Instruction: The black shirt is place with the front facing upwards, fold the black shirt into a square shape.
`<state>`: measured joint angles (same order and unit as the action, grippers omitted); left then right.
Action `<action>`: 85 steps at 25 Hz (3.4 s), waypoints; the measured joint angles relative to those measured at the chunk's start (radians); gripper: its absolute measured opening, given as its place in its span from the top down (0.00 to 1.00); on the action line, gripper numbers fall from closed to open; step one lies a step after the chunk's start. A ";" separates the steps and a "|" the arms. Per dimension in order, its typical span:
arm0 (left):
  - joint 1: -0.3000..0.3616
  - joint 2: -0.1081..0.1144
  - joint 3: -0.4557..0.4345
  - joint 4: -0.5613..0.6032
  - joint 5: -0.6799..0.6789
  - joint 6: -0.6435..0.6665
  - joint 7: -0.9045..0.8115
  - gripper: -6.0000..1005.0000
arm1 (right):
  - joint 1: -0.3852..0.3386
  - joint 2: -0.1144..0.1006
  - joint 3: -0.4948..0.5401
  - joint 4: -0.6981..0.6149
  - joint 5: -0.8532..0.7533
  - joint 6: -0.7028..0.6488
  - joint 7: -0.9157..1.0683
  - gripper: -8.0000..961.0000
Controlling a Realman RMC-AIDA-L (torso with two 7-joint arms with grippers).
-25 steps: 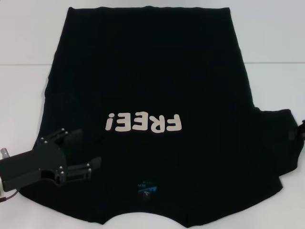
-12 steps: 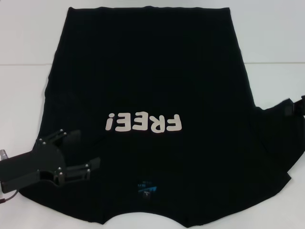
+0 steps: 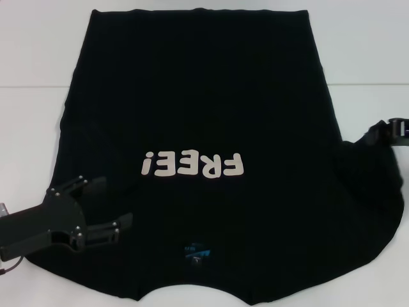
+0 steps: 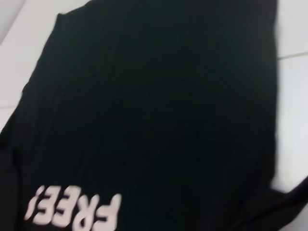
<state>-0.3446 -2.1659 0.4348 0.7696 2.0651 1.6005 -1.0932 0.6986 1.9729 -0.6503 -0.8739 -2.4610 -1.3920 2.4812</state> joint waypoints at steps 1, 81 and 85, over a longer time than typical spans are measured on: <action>0.000 0.000 0.000 0.000 0.000 0.000 0.000 0.06 | 0.011 0.004 -0.018 0.001 0.000 -0.003 -0.002 0.92; -0.154 0.179 -0.262 0.081 0.649 0.041 -1.365 0.07 | -0.170 0.120 -0.111 0.408 0.479 -0.038 -1.368 0.07; -0.157 0.179 -0.262 0.077 0.650 0.040 -1.365 0.07 | -0.172 0.119 -0.111 0.408 0.479 -0.040 -1.366 0.07</action>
<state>-0.5021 -1.9866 0.1733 0.8463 2.7151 1.6402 -2.4582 0.5269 2.0922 -0.7609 -0.4663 -1.9820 -1.4316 1.1152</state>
